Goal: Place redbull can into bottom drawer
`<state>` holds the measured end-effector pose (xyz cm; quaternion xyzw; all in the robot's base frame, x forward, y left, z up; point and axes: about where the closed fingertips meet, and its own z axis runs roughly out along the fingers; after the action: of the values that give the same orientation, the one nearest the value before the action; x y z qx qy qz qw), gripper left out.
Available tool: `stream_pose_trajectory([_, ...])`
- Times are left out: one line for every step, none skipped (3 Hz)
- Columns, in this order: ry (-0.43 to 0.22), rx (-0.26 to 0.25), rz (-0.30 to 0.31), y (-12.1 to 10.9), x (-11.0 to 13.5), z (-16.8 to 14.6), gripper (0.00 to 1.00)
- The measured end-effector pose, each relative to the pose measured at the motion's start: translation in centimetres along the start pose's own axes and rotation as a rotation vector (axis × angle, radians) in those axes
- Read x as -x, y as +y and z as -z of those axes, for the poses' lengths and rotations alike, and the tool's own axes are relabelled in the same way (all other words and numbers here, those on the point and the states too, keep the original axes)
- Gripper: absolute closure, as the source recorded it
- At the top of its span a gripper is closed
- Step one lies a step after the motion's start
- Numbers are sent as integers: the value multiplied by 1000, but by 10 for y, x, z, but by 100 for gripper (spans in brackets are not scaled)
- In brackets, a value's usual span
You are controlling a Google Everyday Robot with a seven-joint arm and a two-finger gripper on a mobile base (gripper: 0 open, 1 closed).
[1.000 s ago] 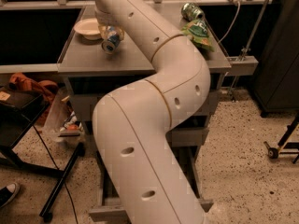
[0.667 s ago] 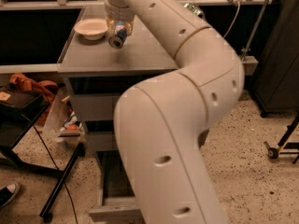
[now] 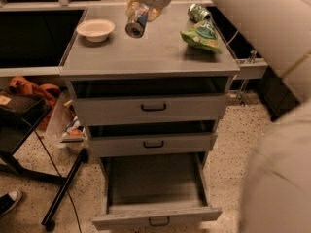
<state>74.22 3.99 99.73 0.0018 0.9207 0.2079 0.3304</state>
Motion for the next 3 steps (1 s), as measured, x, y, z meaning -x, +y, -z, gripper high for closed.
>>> stream_pose_trajectory([65,97,60,-5,-61,29,100])
stream_pose_trajectory([257,164,133,-27,-153,18,100])
stream_pose_trajectory([422,287,163,-46,-237,6,100])
